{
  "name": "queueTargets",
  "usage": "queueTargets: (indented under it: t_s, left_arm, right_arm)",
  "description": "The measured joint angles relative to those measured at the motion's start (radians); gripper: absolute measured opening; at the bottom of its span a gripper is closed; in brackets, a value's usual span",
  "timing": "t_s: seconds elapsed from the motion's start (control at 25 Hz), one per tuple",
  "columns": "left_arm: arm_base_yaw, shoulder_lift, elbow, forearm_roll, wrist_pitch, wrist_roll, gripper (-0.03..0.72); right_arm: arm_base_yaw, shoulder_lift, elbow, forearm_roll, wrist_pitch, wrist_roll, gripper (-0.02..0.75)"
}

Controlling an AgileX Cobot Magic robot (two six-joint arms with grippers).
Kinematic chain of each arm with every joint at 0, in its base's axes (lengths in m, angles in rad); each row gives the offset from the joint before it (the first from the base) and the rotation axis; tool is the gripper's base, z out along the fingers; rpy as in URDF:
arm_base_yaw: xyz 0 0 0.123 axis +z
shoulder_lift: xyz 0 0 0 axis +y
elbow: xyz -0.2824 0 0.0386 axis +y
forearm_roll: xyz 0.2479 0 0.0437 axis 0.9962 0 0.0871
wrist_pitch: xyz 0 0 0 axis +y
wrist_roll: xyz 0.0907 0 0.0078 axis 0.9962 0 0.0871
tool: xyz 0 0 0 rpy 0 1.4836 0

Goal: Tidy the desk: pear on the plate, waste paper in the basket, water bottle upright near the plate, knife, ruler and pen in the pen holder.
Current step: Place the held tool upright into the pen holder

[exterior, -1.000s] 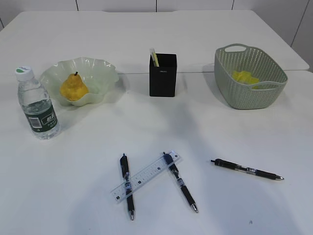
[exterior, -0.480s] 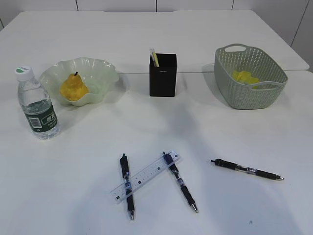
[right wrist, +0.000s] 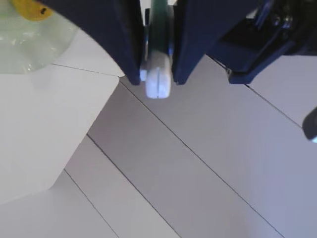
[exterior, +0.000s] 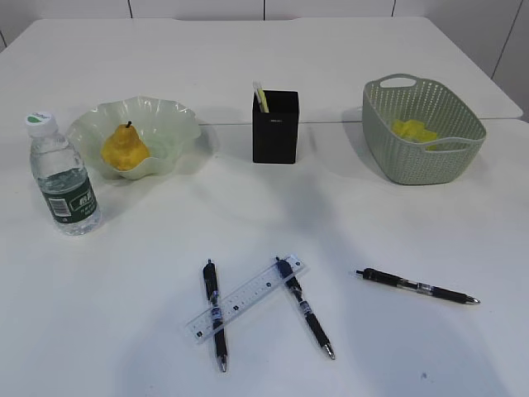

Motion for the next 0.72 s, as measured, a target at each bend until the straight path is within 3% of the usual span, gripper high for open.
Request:
queueTargets:
  t_s: [0.72]
  left_arm:
    - [0.0,0.0,0.0,0.002,-0.015,0.0,0.38]
  right_arm:
    - [0.0,0.0,0.0,-0.316,-0.129,-0.106,0.13]
